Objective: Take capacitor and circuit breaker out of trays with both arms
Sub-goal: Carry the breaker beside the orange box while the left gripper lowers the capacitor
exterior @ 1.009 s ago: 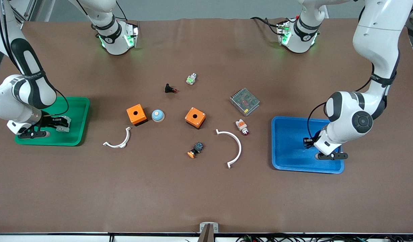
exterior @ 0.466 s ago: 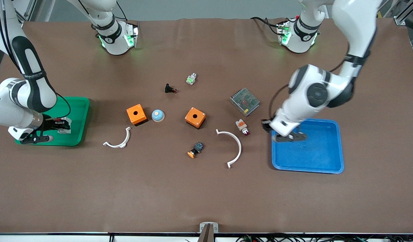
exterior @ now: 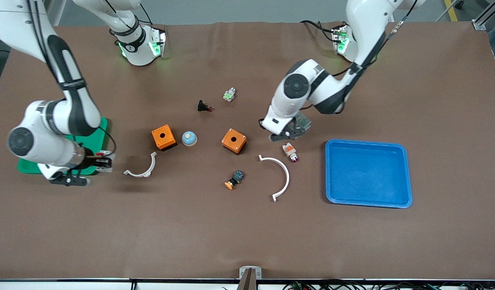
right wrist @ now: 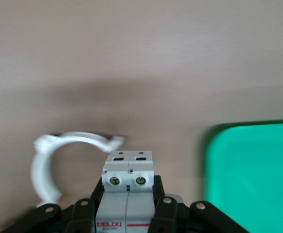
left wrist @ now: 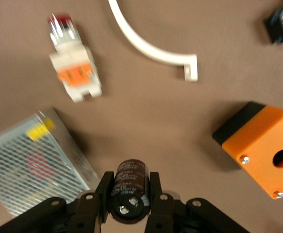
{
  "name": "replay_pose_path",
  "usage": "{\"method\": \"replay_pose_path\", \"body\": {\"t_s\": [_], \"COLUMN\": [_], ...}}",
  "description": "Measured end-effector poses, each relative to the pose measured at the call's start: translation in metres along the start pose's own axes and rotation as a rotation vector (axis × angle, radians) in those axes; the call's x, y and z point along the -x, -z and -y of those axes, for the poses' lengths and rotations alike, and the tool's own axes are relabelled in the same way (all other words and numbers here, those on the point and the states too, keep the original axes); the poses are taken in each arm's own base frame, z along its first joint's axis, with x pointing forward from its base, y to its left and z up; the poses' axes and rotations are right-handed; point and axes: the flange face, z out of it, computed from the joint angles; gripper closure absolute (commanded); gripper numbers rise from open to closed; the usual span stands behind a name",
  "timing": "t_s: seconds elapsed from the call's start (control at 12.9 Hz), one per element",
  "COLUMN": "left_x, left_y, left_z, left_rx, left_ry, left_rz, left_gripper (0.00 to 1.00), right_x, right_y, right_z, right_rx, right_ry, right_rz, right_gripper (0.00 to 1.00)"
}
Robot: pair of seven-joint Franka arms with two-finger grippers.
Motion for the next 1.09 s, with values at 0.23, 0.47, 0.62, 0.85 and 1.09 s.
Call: {"method": "replay_pose_path", "body": {"t_s": [0.23,0.47,0.62,0.85,1.09], "left_x": [0.038,0.048,0.047,0.024,-0.042], "left_y": [-0.053,-0.075,-0.074,-0.051,0.04], "left_z": [-0.015,-0.016,-0.016,-0.018,-0.008], "left_rx": [-0.049,-0.071,-0.07,-0.052,-0.058], "left_ry": [0.048,0.078,0.093,0.123,0.189], "left_rz": [0.008,0.022,0.02,-0.007,-0.074], "left_gripper": [0.98,0.11,0.0,0.0,0.0], "right_x": [0.002,-0.003,-0.006,-0.01,-0.02], "right_y": [-0.002,-0.041,-0.074,-0.084,-0.059], "right_z": [0.094,0.148,0.164,0.17,0.165], "right_rx": [0.003,-0.008,-0.023,-0.023,-0.022], "right_ry": [-0.126,-0.197,-0.222,-0.232,-0.242], "right_rz": [-0.022,-0.046,-0.068,-0.07,-0.086], "right_gripper": [0.96,0.94,0.82,0.0,0.0]}}
